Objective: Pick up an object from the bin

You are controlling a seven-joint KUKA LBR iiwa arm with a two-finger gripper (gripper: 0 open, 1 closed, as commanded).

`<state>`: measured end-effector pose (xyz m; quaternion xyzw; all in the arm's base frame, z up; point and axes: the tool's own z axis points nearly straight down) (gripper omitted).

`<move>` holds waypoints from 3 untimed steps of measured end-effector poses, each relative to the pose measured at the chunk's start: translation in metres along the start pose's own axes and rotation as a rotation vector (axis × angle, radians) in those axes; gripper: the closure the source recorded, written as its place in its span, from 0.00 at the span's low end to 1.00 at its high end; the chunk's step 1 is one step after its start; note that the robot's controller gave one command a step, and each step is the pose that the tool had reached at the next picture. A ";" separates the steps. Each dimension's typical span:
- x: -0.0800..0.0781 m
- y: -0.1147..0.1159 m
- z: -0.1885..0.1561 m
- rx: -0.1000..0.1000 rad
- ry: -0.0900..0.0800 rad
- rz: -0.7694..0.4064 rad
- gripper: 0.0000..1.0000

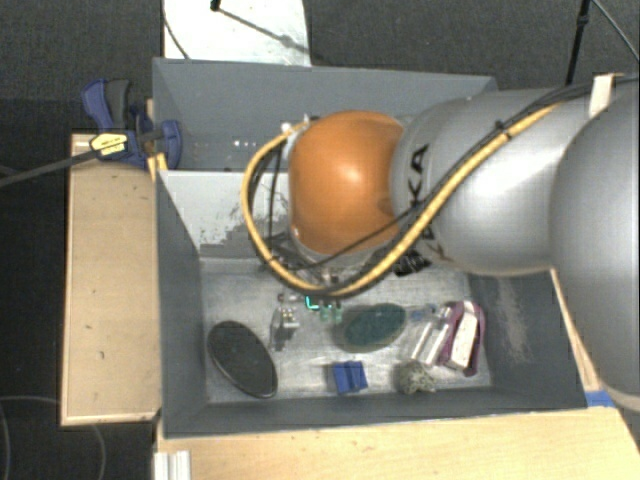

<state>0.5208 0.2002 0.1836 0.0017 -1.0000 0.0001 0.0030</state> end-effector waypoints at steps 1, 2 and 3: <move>0.029 0.053 0.113 -0.001 -0.008 -0.282 0.00; 0.014 0.037 0.082 -0.002 -0.013 -0.150 0.00; 0.025 0.044 0.078 -0.001 -0.005 0.112 0.00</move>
Offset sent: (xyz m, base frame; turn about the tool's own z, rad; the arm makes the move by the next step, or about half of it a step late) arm -0.0311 0.0522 -0.1136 -0.2817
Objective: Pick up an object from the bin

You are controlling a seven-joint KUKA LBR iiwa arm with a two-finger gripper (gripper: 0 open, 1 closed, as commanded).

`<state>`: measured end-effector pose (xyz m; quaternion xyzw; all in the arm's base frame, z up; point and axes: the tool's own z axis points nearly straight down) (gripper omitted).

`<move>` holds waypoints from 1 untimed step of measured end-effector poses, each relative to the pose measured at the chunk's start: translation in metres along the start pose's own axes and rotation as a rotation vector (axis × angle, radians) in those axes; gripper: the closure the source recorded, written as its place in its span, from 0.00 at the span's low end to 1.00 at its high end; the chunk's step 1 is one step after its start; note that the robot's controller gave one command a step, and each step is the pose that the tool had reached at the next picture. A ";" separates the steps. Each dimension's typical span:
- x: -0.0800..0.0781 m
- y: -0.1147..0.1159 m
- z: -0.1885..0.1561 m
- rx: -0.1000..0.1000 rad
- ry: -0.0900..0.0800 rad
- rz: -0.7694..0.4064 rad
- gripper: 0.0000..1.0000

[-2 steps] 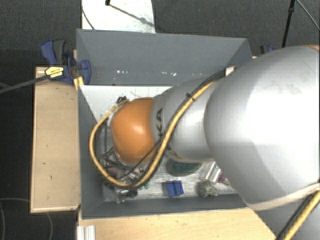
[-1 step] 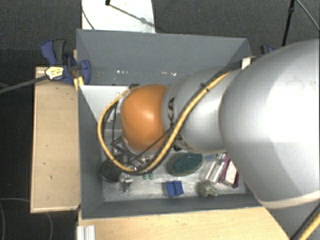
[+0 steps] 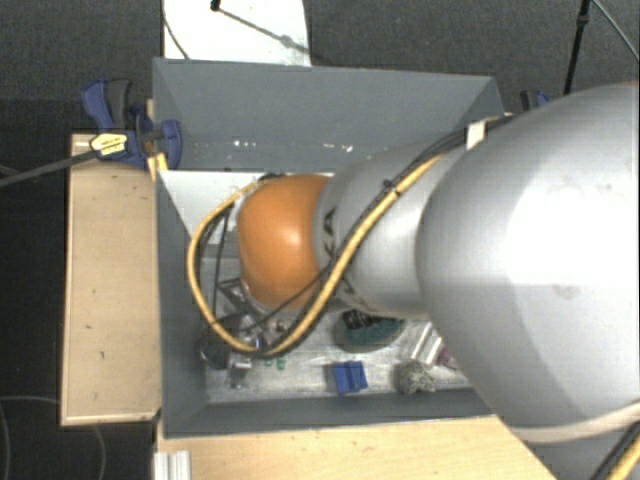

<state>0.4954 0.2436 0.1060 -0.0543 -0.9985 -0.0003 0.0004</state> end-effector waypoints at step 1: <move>0.014 0.003 0.036 0.000 -0.001 0.339 0.00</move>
Offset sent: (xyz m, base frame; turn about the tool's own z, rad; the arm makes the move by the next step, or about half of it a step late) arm -0.0136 0.0046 -0.0360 0.3383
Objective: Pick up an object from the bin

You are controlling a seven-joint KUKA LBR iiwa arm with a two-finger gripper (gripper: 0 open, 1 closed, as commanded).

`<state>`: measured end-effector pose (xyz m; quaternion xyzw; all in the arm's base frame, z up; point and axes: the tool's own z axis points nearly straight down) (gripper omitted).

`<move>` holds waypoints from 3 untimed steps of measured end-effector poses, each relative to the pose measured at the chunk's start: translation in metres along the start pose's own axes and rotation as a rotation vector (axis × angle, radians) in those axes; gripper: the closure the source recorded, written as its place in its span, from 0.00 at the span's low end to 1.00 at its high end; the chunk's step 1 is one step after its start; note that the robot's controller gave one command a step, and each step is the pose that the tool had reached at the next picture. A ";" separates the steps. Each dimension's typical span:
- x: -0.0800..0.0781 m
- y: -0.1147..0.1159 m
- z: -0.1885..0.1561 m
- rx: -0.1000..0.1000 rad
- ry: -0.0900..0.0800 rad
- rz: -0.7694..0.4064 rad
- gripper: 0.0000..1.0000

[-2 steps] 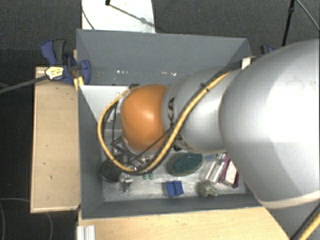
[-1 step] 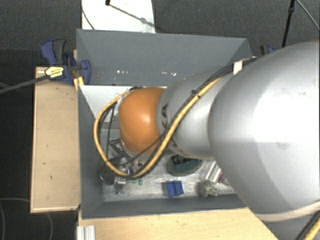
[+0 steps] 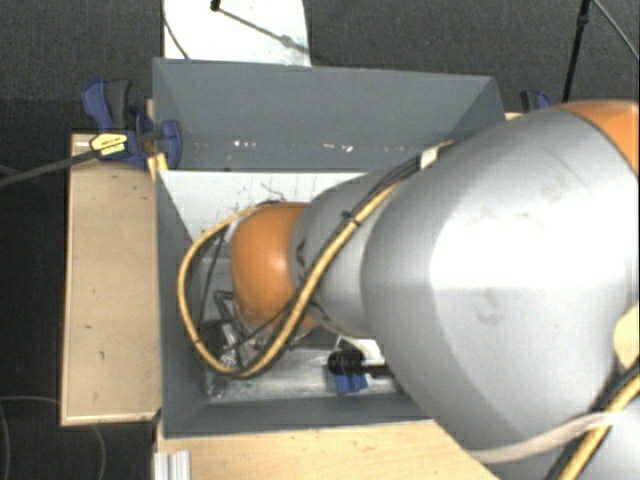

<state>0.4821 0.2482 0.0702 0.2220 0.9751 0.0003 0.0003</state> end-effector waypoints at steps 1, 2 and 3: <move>-0.004 -0.021 -0.001 0.000 0.002 0.214 0.00; -0.004 -0.021 -0.002 0.000 0.001 0.217 1.00; -0.004 -0.021 -0.058 -0.003 -0.002 0.212 1.00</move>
Offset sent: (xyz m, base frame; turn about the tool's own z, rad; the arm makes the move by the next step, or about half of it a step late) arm -0.0062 -0.0211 -0.0002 0.2164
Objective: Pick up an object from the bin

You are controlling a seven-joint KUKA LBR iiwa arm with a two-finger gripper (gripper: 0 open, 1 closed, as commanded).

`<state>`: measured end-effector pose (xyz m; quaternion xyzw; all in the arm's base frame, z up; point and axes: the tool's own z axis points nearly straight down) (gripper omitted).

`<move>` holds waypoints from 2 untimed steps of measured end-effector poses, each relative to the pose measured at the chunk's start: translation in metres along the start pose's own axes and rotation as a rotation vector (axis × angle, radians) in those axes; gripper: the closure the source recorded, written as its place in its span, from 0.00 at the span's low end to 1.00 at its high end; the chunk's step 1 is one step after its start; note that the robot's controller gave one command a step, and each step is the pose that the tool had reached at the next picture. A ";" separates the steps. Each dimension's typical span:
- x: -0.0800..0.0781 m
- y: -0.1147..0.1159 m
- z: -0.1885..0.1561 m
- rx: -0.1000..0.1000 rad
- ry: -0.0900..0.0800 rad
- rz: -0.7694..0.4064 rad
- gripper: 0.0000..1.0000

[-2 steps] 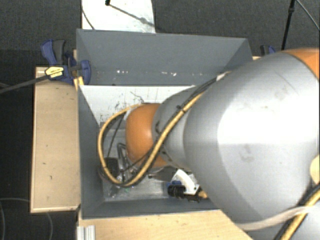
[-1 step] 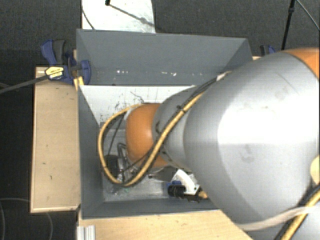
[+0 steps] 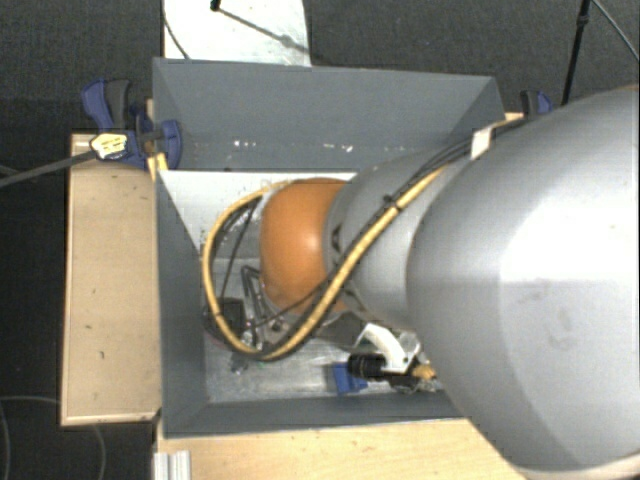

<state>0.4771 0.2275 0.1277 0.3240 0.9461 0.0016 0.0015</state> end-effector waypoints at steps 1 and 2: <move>-0.001 0.000 -0.015 0.002 0.001 -0.006 1.00; -0.001 0.000 -0.042 0.001 0.000 -0.013 1.00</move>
Offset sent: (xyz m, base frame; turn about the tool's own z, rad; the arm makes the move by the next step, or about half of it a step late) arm 0.0002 -0.0001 0.0149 0.0000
